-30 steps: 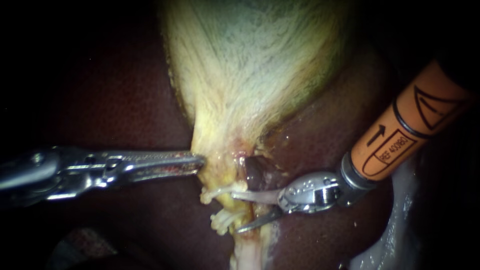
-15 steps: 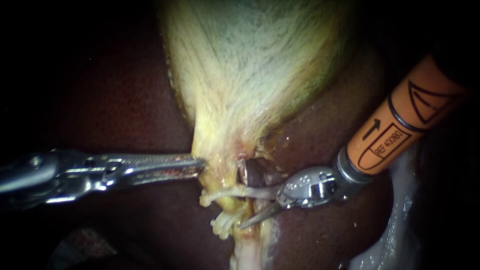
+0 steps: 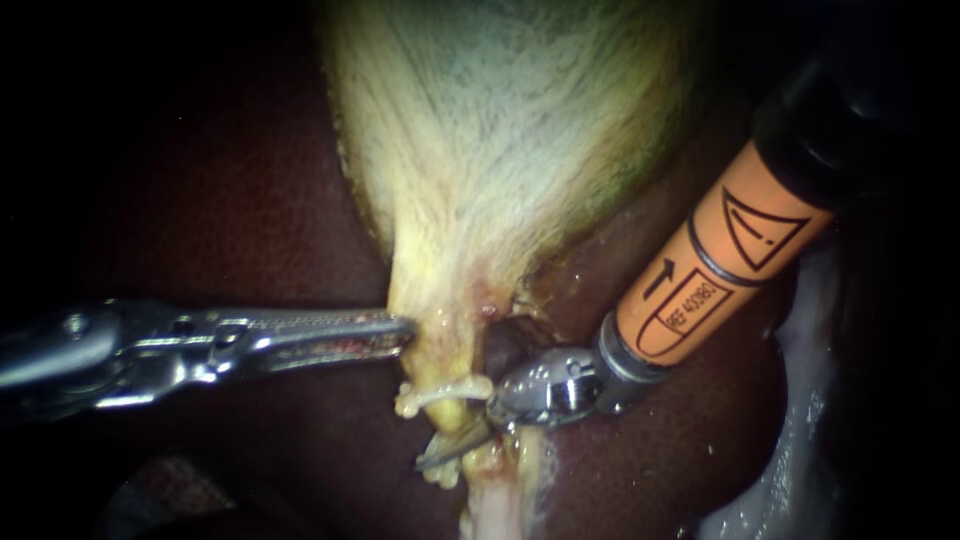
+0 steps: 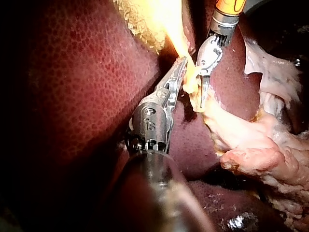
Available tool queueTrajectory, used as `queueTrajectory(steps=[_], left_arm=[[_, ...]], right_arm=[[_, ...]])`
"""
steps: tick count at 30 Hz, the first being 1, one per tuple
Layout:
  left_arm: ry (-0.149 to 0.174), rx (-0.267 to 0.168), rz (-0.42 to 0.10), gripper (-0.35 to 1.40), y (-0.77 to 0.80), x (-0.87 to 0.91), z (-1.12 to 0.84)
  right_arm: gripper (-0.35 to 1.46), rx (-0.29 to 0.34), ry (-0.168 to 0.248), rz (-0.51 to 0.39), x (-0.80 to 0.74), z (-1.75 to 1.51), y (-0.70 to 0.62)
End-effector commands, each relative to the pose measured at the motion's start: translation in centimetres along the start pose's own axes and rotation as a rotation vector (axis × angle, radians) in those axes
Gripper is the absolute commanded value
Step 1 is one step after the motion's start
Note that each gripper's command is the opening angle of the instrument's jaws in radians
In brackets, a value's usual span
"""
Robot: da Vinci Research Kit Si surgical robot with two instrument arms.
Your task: Go to the cutting position left tube
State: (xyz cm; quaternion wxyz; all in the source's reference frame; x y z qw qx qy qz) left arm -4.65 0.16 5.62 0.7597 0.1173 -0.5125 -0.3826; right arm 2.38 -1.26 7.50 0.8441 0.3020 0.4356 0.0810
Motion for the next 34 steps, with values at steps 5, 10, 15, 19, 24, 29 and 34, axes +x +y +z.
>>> queueTrajectory(steps=[5, 10, 15, 19, 24, 29, 34], left_arm=[[0.0, -0.001, 0.0, -0.35, 0.0, 0.0, 0.01], [0.0, -0.004, 0.0, -0.35, 0.0, 0.0, 0.01], [0.0, -0.004, 0.0, -0.35, 0.0, 0.0, 0.02], [0.0, -0.004, 0.0, -0.35, -0.01, 0.0, 0.02], [-0.001, -0.005, 0.0, -0.35, -0.01, 0.0, 0.03], [-0.001, -0.005, 0.0, -0.35, -0.01, 0.01, 0.03], [-0.001, -0.005, 0.0, -0.35, -0.01, 0.01, 0.04]], right_arm=[[1.26, 0.003, 0.014, 0.009, 0.02, -0.01, 0.01], [1.26, 0.004, 0.021, 0.022, 0.02, -0.02, 0.04], [1.26, 0.006, 0.036, 0.035, 0.04, -0.05, 0.07], [1.26, 0.006, 0.036, 0.035, 0.05, -0.05, 0.09], [1.26, 0.006, 0.036, 0.041, 0.04, -0.05, 0.09], [1.26, 0.006, 0.036, 0.04, 0.03, -0.04, 0.09], [1.26, 0.006, 0.036, 0.039, 0.03, -0.03, 0.08]])
